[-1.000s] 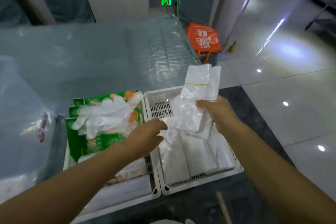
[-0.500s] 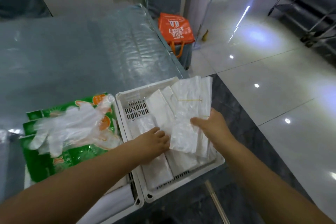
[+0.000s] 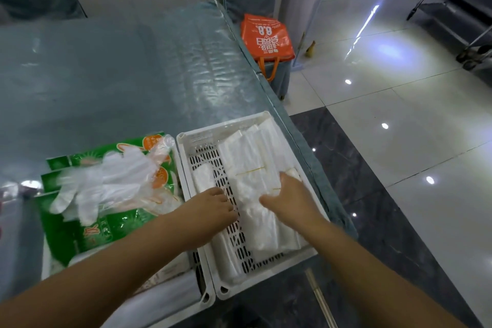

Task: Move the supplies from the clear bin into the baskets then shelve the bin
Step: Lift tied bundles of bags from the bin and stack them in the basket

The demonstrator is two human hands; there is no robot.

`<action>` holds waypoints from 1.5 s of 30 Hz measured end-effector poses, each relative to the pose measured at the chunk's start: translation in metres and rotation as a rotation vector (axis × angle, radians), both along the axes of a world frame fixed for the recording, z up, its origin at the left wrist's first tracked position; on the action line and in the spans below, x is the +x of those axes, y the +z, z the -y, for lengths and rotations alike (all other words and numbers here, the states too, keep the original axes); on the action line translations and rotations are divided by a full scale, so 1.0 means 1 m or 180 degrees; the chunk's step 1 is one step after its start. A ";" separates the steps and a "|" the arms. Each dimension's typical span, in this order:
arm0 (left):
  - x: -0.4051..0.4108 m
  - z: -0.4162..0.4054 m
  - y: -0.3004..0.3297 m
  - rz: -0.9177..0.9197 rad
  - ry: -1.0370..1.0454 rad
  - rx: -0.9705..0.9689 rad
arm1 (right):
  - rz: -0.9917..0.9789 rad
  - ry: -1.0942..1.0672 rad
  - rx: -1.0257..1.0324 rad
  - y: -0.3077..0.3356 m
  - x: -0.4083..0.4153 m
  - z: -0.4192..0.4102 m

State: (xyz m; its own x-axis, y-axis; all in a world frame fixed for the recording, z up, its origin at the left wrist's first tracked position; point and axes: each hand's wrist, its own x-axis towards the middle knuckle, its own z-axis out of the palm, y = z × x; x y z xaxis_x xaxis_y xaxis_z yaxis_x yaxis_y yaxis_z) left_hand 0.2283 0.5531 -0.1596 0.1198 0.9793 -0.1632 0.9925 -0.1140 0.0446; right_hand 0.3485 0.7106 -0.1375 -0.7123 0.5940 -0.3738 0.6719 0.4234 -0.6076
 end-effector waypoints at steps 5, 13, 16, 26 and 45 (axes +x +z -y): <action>0.000 0.019 0.006 0.0241 0.0181 0.0339 | 0.0222 0.0529 -0.0042 -0.030 -0.015 0.038; 0.003 0.025 -0.003 0.0366 0.0360 0.0317 | 0.0167 0.0680 -0.0355 -0.042 -0.016 0.043; 0.003 0.022 -0.005 0.0352 0.0399 0.0369 | 0.0030 0.0477 -0.0193 -0.042 -0.006 0.039; 0.007 0.010 -0.006 -0.0024 0.0312 0.0385 | 0.0219 0.0818 0.0312 -0.039 -0.008 0.044; 0.024 -0.004 -0.035 -0.0155 0.0579 -0.0260 | 0.0523 0.0181 0.2250 -0.047 0.014 0.027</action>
